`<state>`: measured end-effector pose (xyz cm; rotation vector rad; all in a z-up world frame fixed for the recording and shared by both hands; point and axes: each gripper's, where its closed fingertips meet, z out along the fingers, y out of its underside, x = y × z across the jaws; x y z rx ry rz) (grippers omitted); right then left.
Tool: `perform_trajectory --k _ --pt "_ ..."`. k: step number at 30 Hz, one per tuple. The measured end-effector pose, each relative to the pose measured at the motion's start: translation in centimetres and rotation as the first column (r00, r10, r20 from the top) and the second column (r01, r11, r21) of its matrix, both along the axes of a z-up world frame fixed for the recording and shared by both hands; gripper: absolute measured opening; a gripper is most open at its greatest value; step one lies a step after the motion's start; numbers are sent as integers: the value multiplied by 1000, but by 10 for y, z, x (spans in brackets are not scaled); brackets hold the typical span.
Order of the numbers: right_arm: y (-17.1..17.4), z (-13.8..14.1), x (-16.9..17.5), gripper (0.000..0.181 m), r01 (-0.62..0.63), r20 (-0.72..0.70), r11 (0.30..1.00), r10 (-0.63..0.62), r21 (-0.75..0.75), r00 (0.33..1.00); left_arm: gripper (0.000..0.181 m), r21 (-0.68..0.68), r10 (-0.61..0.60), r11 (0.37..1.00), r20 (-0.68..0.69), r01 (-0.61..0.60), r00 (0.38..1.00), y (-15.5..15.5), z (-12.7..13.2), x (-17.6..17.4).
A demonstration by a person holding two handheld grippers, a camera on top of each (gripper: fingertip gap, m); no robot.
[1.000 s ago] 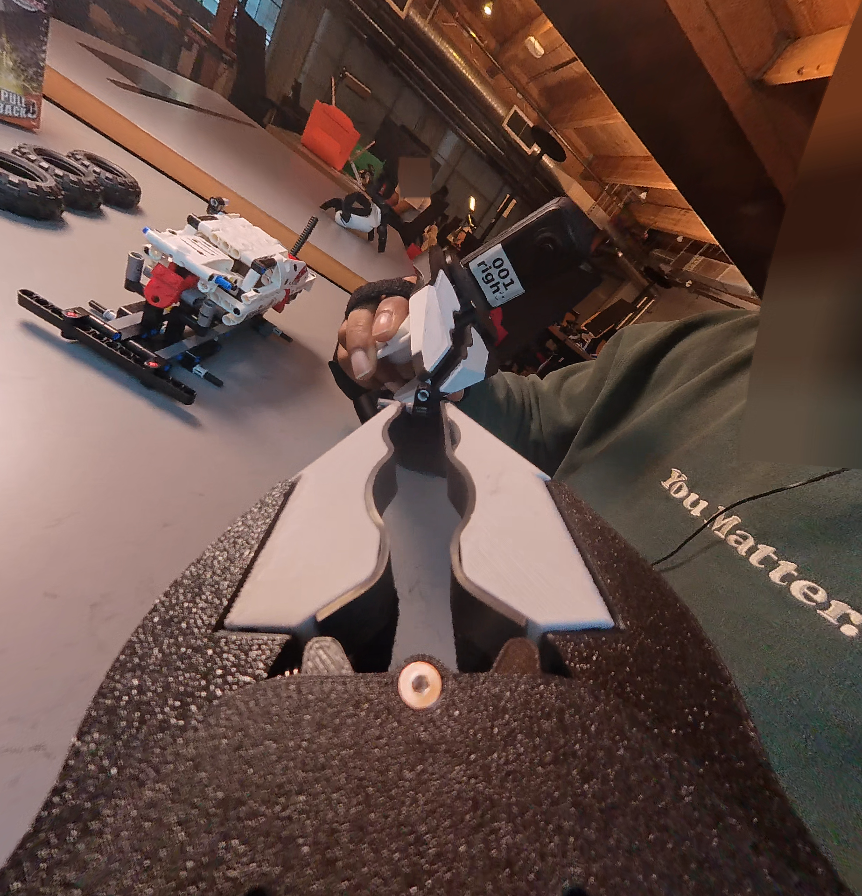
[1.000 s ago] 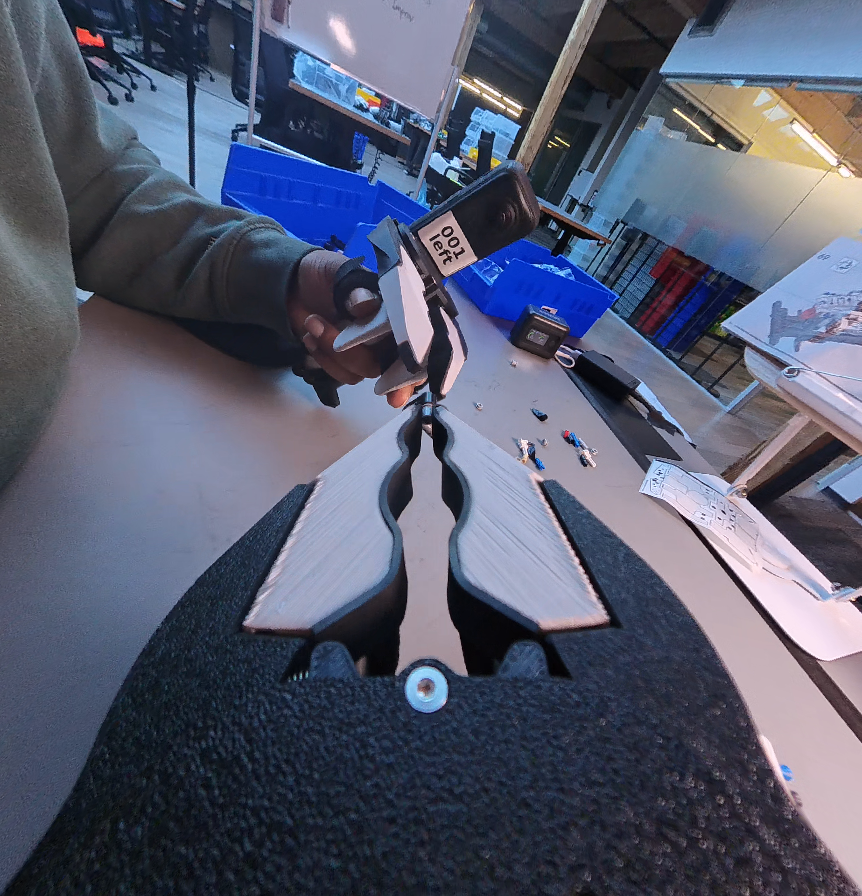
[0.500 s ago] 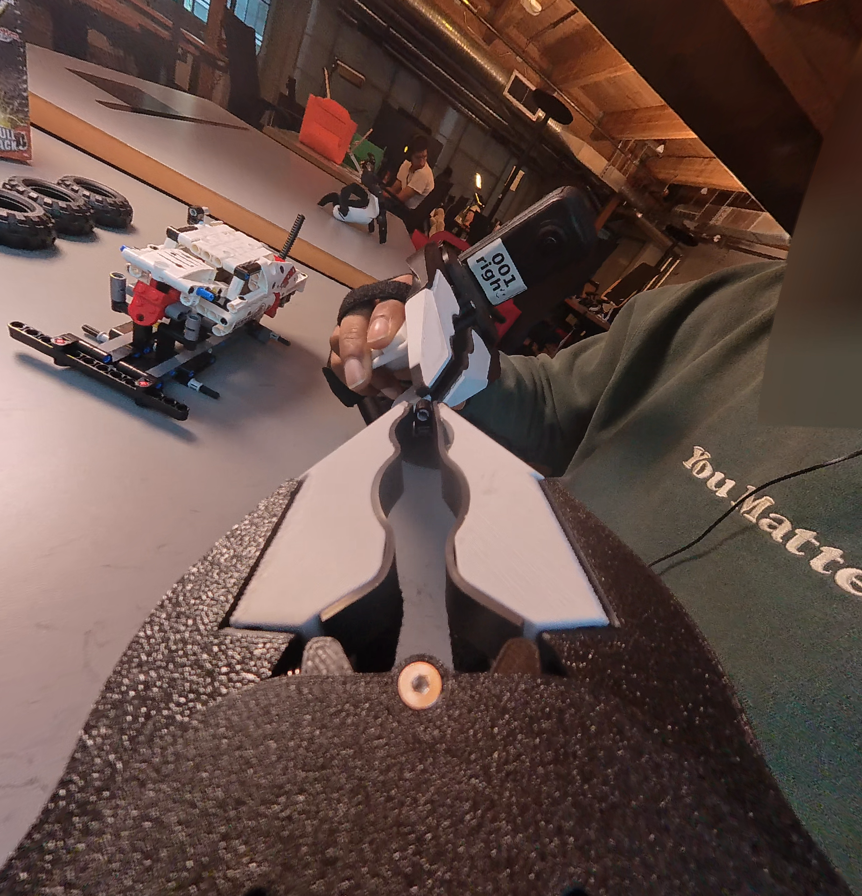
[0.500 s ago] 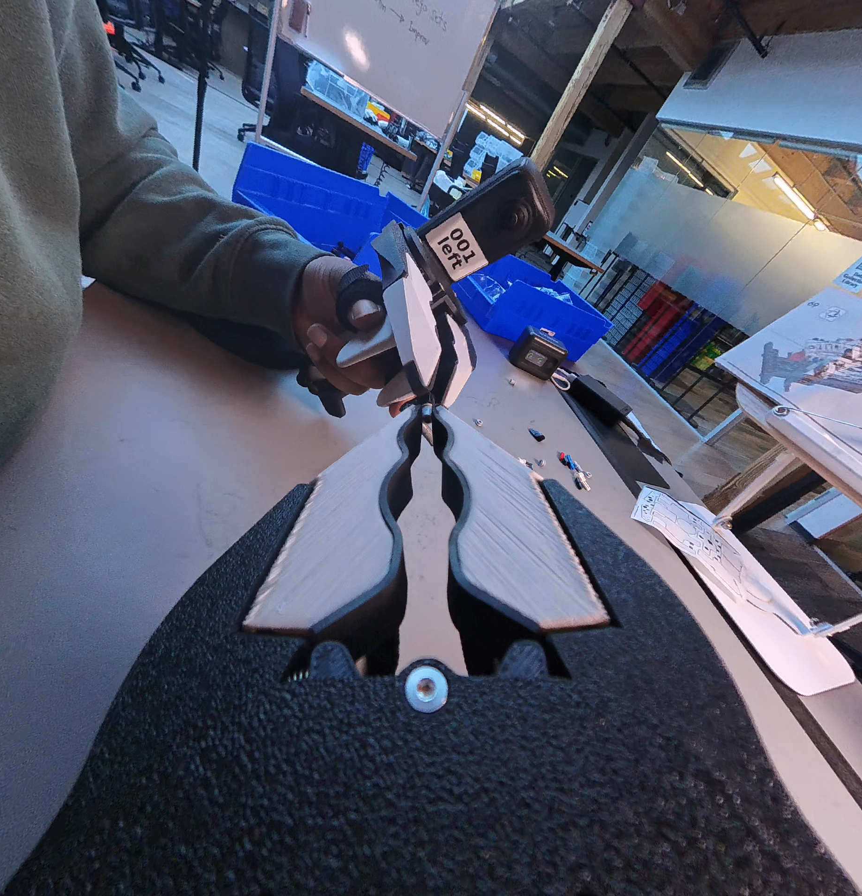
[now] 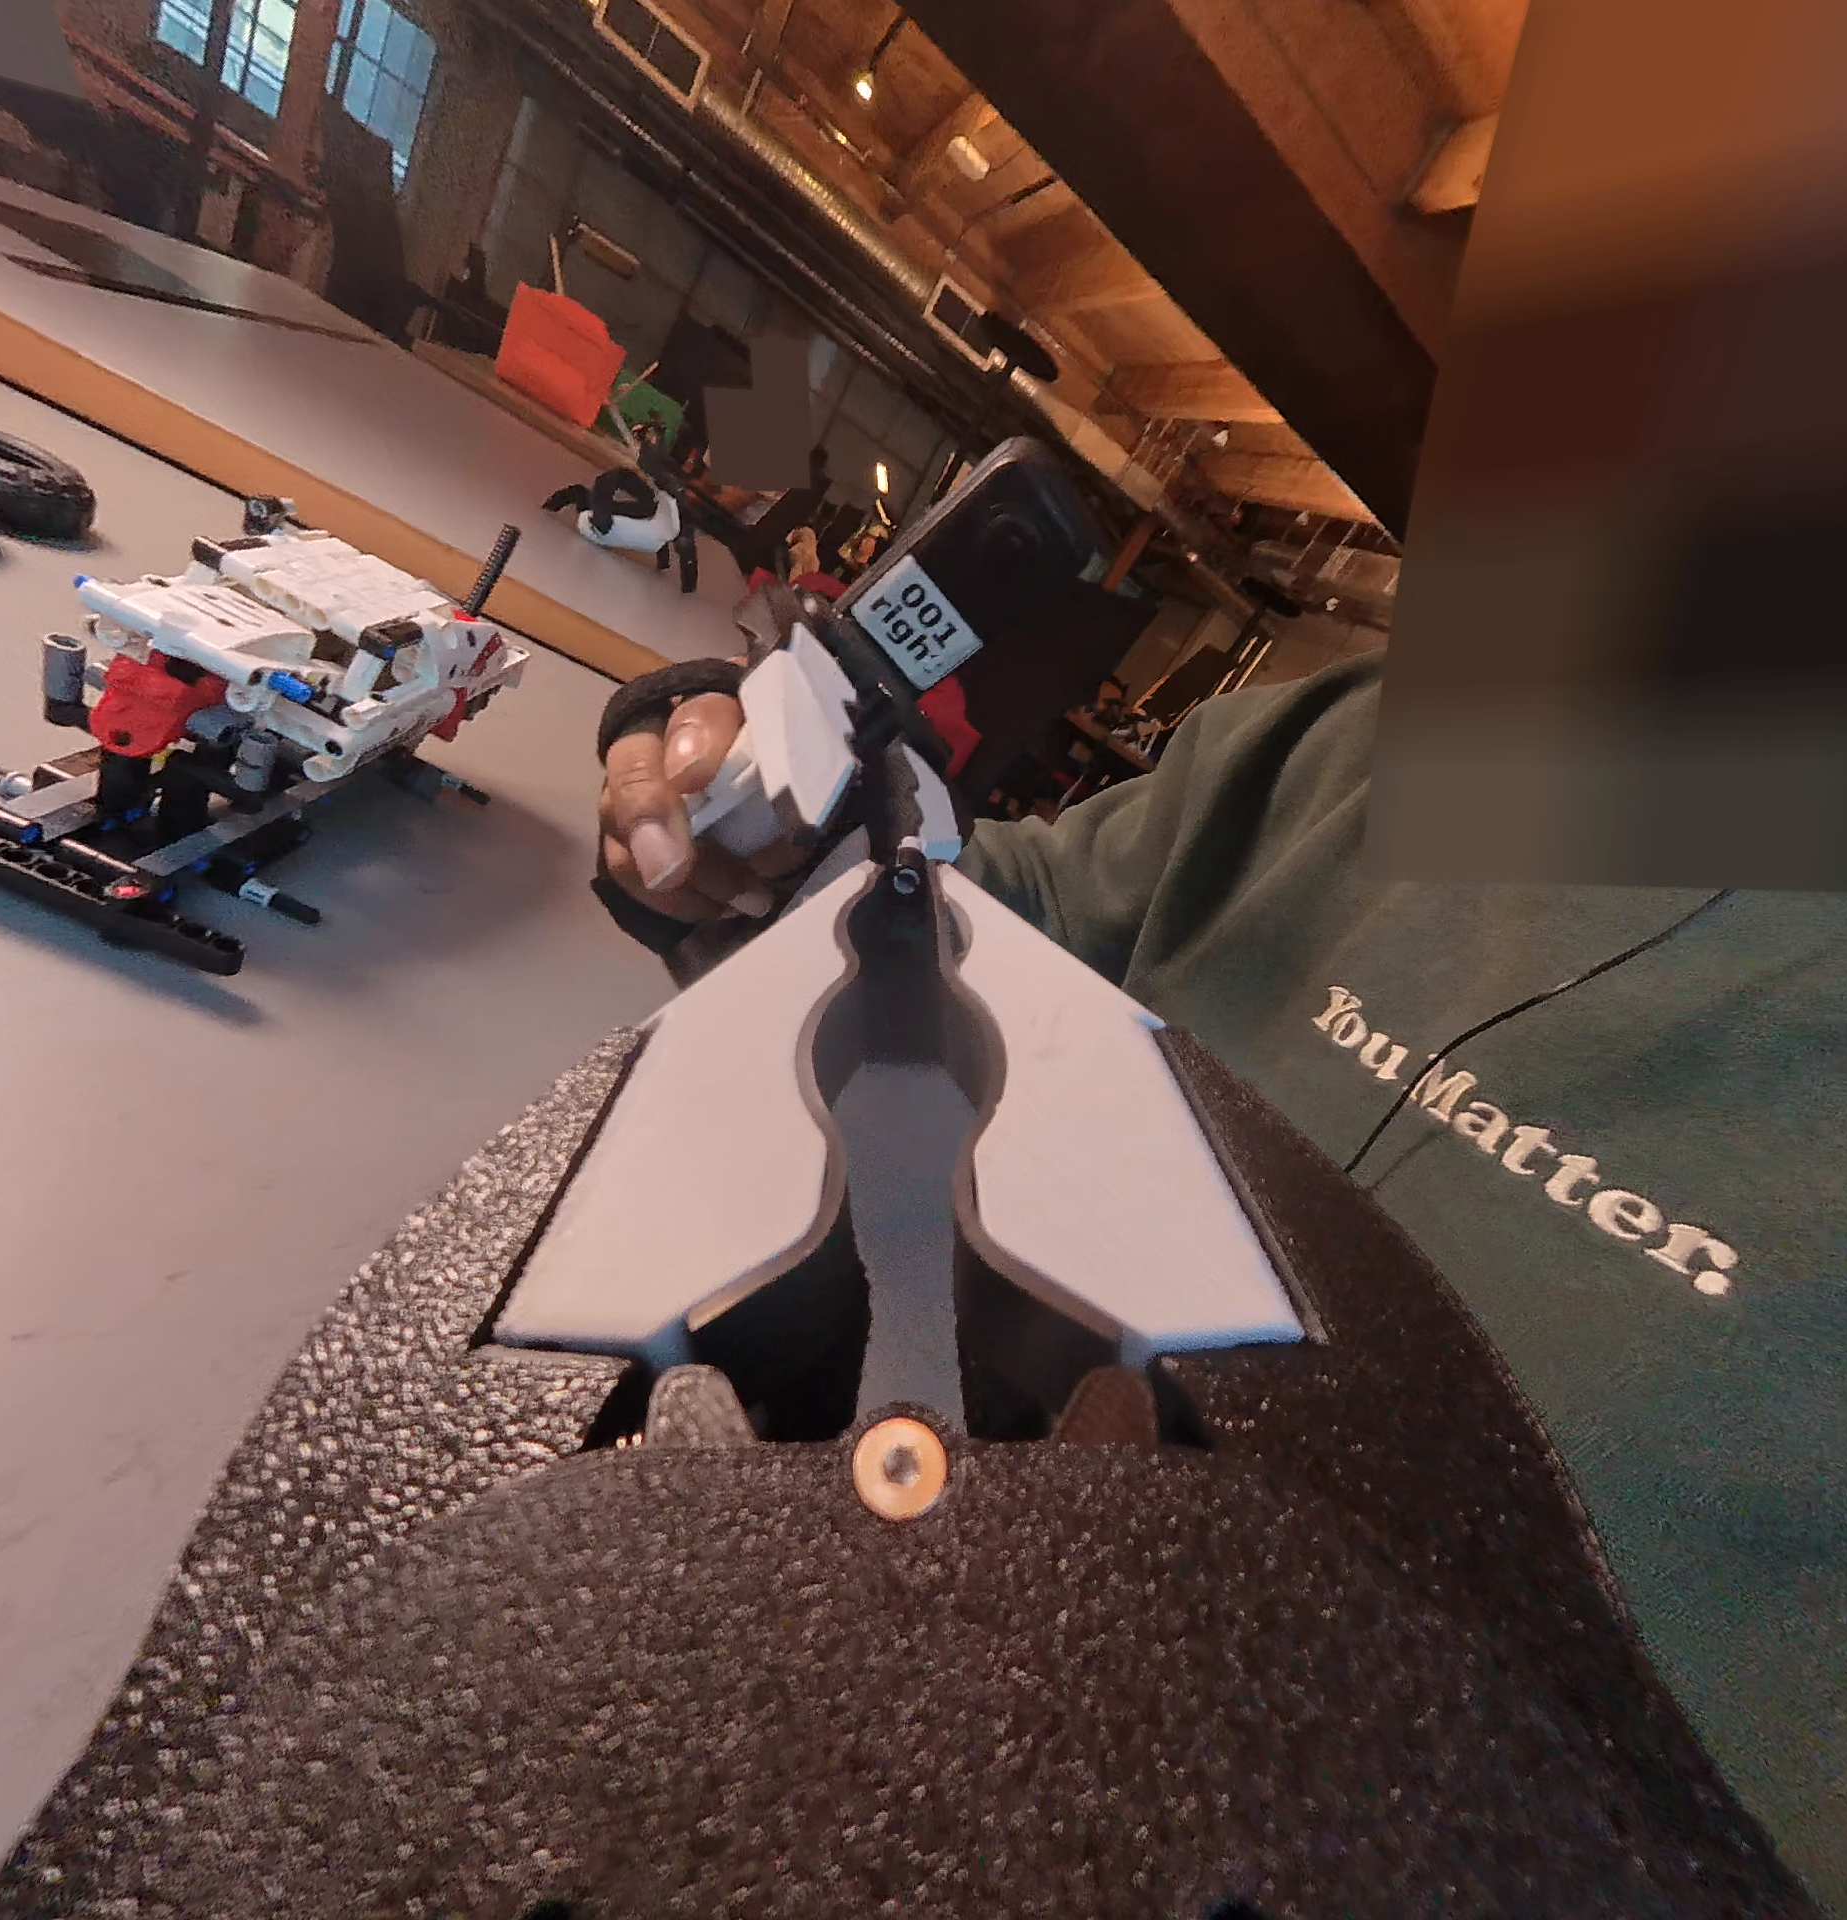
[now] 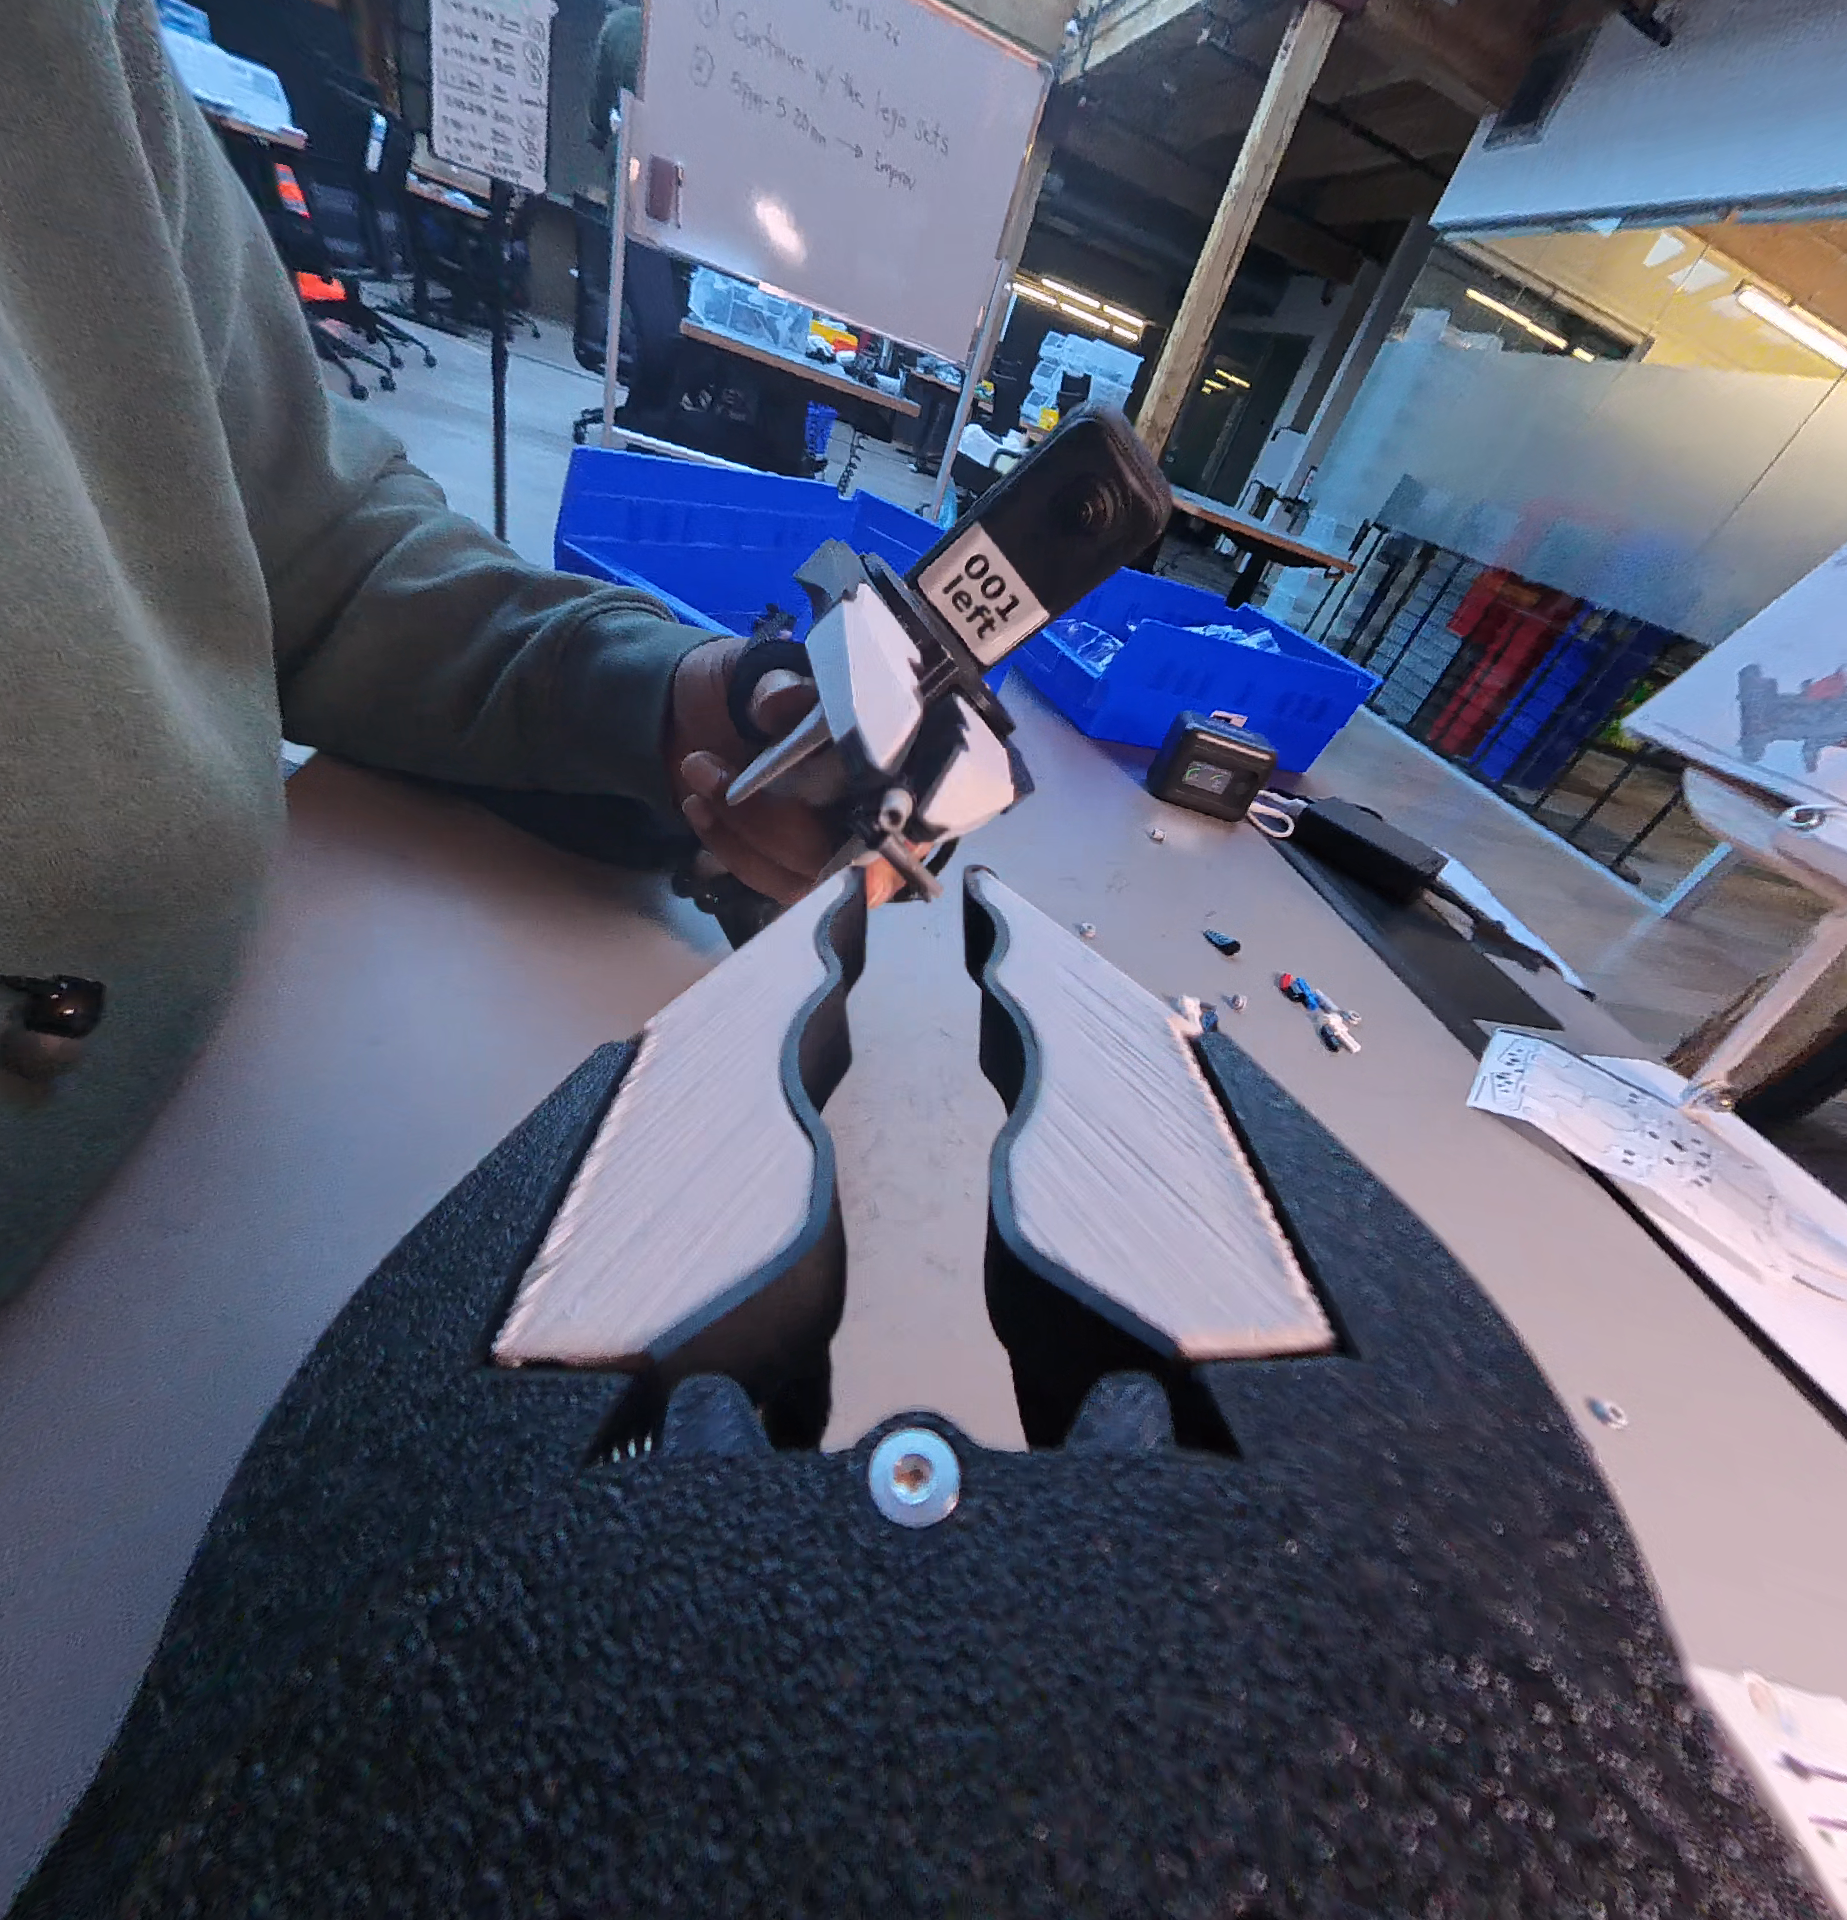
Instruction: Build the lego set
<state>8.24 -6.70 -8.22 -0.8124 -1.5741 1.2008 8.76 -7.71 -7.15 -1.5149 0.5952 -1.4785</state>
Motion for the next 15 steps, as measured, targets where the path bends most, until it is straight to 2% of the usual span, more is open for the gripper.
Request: perform_trajectory --k 9,11,13,15 --pt "-8 -10 -2 24 -34 44 999 34 0 998 6 -35 -79 996 120 84 990 -9 9 6" --pt "-10 -9 -2 20 -42 37 999 42 -4 998 7 -48 -83 995 115 89 990 -8 5 9" --pt "-10 -8 -1 7 -40 32 999 40 2 999 6 -56 -90 994 121 97 989 -9 4 10" --pt "-9 -9 -1 5 -38 35 999 37 7 999 7 -56 -84 994 116 91 990 -8 3 11"
